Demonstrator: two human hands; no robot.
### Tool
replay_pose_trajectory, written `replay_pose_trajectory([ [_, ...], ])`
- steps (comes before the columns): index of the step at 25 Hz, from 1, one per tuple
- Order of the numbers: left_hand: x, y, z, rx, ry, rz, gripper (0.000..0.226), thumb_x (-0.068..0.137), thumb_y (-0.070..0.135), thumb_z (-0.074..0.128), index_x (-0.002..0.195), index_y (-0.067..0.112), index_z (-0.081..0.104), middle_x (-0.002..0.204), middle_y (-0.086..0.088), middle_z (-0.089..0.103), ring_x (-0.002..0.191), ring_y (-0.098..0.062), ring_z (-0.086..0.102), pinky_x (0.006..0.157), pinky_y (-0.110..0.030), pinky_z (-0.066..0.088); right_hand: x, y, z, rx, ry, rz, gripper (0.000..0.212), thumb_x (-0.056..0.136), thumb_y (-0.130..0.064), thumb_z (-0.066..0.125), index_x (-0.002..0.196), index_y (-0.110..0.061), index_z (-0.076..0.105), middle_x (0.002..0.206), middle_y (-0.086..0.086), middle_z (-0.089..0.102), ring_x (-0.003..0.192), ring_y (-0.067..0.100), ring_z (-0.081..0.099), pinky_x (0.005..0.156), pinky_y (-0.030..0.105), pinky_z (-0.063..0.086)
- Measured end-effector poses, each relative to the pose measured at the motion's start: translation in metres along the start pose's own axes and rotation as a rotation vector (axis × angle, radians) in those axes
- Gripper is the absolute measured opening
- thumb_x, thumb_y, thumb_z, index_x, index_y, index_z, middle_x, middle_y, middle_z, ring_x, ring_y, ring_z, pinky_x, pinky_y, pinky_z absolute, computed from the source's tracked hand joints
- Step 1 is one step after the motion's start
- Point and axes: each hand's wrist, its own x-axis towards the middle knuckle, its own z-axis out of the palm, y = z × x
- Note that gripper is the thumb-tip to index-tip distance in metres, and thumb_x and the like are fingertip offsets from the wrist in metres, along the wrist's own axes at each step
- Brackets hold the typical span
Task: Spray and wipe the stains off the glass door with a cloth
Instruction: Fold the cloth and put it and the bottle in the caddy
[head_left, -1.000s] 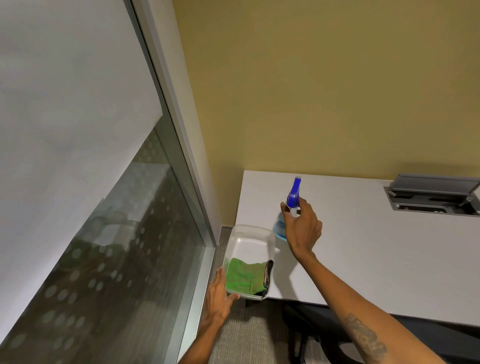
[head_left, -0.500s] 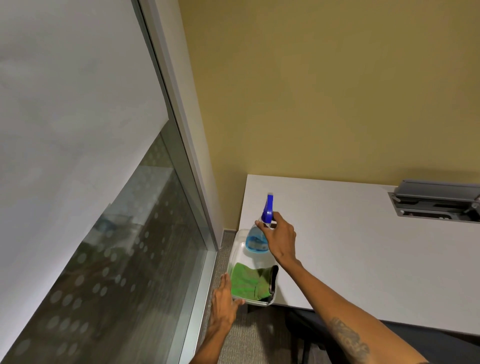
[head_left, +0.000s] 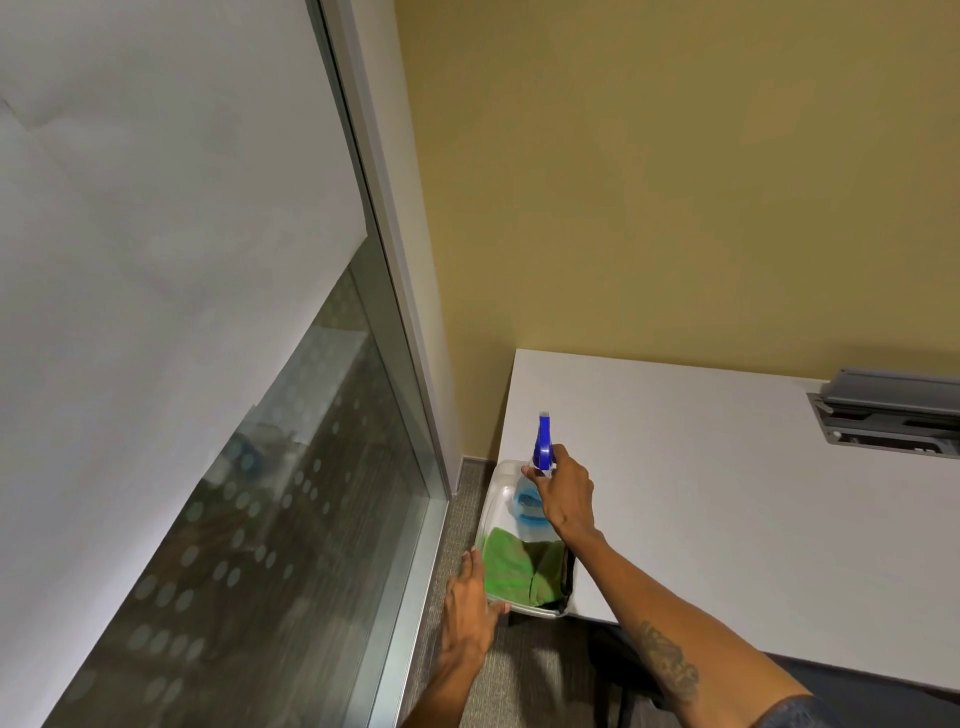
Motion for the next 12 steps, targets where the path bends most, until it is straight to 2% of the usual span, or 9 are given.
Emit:
replay_pose_trajectory([
  [3,-0.001,-0.001,-0.001,0.019,-0.012,0.014,0.095,0.092,0.026,0.073,0.164,0.014,0.013,0.166,-0.005,0.032,0.148,-0.021,0.040,0.119,-0.039,0.042,0.001,0.000,-0.001,-0.011,-0.020,0.040,0.036,0.099,-0.023,0.068,0.127,-0.004,0.054,0.124,0.017,0.066,0.110,0.032,0.064,0.089,0.031,0.049],
  [7,-0.001,0.000,-0.009,0.047,-0.043,0.036,0.092,0.089,0.027,0.076,0.161,0.012,0.019,0.158,-0.005,0.044,0.142,-0.020,0.049,0.114,-0.037,0.047,-0.004,-0.003,-0.005,-0.012,-0.050,0.082,0.043,0.100,-0.024,0.066,0.135,-0.005,0.050,0.133,0.018,0.063,0.120,0.035,0.063,0.101,0.041,0.050],
  [12,-0.001,0.006,-0.030,0.114,-0.090,0.070,0.070,0.089,0.032,0.076,0.146,0.009,0.041,0.139,-0.007,0.059,0.127,-0.023,0.061,0.103,-0.034,0.054,-0.026,-0.001,-0.015,-0.053,-0.037,0.129,0.050,0.102,-0.019,0.062,0.146,-0.003,0.043,0.139,0.021,0.061,0.124,0.038,0.061,0.104,0.043,0.048],
])
